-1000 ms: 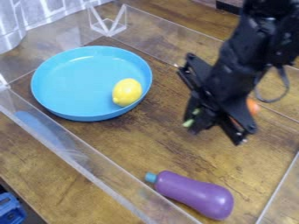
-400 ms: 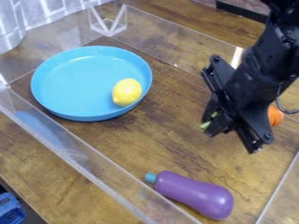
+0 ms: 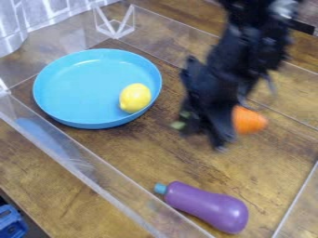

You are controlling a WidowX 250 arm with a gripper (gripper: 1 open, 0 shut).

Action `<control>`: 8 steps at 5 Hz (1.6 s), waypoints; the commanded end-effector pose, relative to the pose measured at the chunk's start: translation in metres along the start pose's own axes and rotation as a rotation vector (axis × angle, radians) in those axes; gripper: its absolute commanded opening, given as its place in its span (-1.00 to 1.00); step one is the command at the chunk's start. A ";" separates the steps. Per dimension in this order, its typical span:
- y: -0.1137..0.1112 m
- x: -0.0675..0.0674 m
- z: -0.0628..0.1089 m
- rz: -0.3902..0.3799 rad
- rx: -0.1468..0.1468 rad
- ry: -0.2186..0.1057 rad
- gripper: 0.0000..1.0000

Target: Move the carrot to the right side

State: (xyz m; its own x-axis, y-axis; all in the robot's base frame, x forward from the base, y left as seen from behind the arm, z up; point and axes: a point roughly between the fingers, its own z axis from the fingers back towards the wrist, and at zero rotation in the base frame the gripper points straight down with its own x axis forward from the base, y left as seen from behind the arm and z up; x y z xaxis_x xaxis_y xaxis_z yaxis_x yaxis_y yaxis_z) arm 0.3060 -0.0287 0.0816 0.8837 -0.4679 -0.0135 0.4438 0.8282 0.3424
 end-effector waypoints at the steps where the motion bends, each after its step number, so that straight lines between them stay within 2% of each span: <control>1: 0.031 -0.017 0.004 -0.006 0.009 -0.084 -1.00; 2: 0.018 -0.015 -0.001 -0.089 0.004 -0.111 -1.00; 3: 0.010 -0.018 -0.004 -0.155 -0.004 -0.125 -1.00; 6: -0.007 -0.021 0.005 -0.175 -0.043 -0.123 -1.00; 7: -0.022 -0.018 0.011 -0.152 -0.052 -0.115 -1.00; 8: -0.041 -0.009 0.014 -0.139 -0.054 -0.104 -1.00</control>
State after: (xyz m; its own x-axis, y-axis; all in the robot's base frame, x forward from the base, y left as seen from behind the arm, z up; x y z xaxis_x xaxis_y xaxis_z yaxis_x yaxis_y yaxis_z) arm 0.2674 -0.0579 0.0655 0.7936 -0.6082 -0.0154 0.5880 0.7603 0.2760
